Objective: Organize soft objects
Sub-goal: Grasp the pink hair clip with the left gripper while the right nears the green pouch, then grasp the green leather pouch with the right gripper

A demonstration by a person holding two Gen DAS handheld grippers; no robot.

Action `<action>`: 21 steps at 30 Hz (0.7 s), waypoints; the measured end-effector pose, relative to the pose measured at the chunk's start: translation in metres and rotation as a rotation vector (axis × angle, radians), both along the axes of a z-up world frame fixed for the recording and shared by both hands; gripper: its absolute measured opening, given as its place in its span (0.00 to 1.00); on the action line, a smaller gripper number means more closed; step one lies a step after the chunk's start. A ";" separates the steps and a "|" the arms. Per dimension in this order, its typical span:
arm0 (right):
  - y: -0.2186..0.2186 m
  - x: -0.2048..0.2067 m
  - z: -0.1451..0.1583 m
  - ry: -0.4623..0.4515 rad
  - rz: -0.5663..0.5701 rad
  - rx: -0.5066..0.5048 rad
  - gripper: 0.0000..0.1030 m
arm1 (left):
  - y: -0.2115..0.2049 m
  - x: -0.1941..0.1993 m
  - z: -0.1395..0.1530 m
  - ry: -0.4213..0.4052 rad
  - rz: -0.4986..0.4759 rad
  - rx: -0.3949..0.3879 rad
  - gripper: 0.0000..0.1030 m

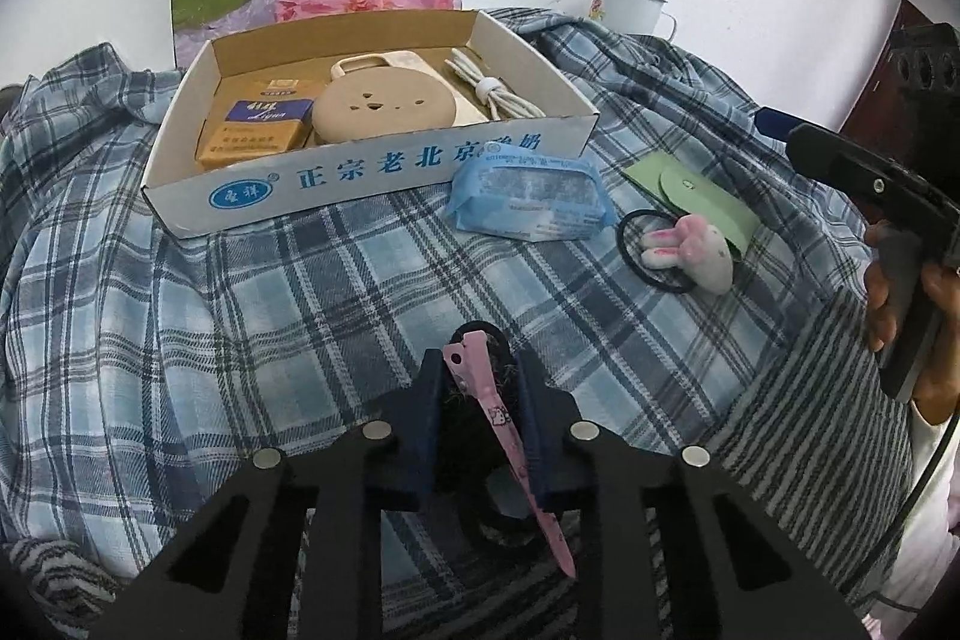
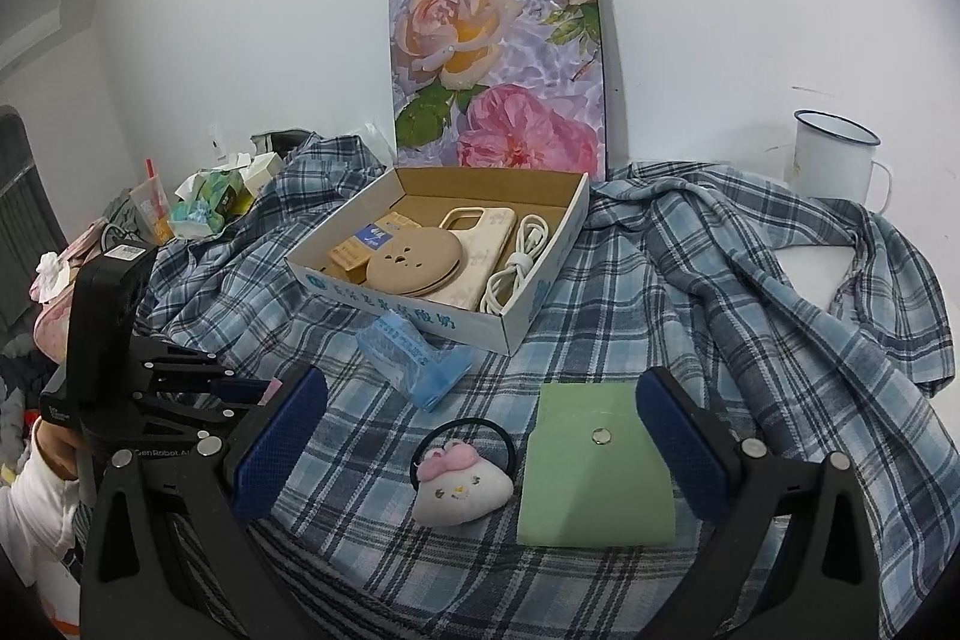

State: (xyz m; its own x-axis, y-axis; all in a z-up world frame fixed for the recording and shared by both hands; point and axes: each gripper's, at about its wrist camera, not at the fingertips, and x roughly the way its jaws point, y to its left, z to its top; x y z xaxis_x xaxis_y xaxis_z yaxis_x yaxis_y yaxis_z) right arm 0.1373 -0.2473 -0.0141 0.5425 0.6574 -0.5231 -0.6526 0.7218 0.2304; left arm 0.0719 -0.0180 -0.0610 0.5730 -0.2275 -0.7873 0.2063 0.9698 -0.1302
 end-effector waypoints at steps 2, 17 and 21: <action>-0.002 0.000 0.001 0.007 0.000 0.002 1.00 | -0.001 -0.002 0.003 -0.018 -0.003 -0.002 0.22; -0.007 0.002 -0.031 0.101 0.018 -0.275 0.95 | 0.002 -0.009 0.014 -0.074 0.019 -0.024 0.21; -0.007 0.011 -0.042 0.128 0.008 -0.312 0.85 | 0.003 -0.010 0.013 -0.076 0.018 -0.024 0.21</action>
State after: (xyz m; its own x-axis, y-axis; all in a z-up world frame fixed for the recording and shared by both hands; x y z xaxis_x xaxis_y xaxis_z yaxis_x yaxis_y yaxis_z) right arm 0.1484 -0.2541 -0.0557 0.4546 0.4593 -0.7631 -0.6388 0.7652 0.0800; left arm 0.0619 -0.0153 -0.0478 0.6355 -0.2350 -0.7355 0.1987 0.9702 -0.1384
